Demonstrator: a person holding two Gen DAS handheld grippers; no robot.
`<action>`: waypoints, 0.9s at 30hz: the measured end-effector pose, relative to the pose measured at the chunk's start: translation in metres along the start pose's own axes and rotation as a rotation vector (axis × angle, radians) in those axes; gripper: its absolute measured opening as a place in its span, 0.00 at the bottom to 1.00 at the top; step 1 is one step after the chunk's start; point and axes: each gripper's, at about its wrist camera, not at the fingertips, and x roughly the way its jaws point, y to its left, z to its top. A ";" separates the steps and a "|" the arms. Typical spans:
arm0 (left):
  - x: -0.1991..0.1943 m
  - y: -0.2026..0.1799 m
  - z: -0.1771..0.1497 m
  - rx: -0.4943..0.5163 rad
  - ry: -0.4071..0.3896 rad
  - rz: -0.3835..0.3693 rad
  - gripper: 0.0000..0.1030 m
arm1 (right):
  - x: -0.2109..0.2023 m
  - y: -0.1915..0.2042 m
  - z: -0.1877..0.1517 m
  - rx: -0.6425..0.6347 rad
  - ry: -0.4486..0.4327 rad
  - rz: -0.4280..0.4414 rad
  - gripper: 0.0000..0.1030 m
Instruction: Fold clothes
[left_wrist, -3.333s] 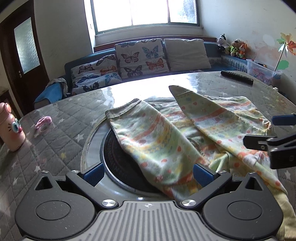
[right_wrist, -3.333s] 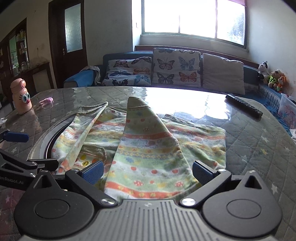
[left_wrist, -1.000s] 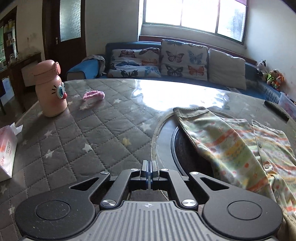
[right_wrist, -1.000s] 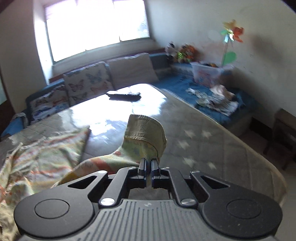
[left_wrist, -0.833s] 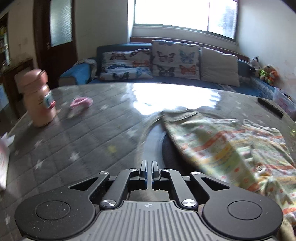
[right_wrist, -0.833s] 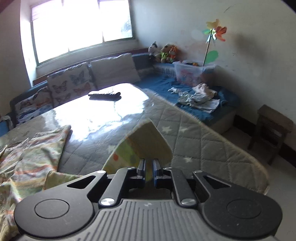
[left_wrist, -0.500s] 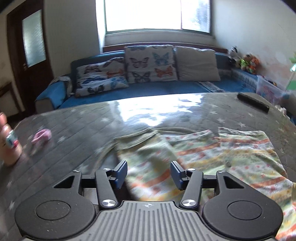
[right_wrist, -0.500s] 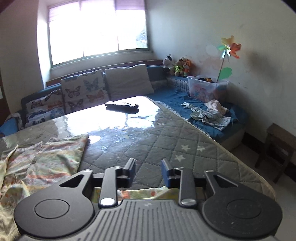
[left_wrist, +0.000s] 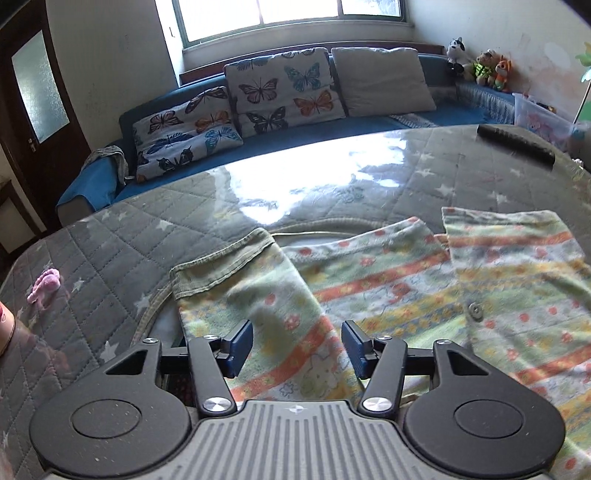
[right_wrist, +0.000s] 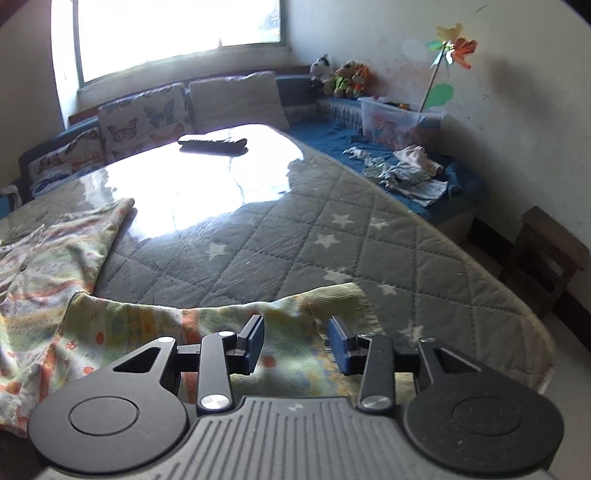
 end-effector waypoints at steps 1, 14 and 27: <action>-0.001 0.002 -0.001 -0.001 0.000 0.003 0.53 | 0.004 0.002 0.001 -0.009 0.006 0.001 0.38; 0.007 0.004 0.015 0.001 -0.014 -0.005 0.55 | 0.042 0.015 0.031 -0.067 -0.026 0.010 0.39; -0.023 0.060 -0.010 -0.132 -0.024 0.053 0.03 | 0.043 0.014 0.032 -0.069 -0.028 0.012 0.39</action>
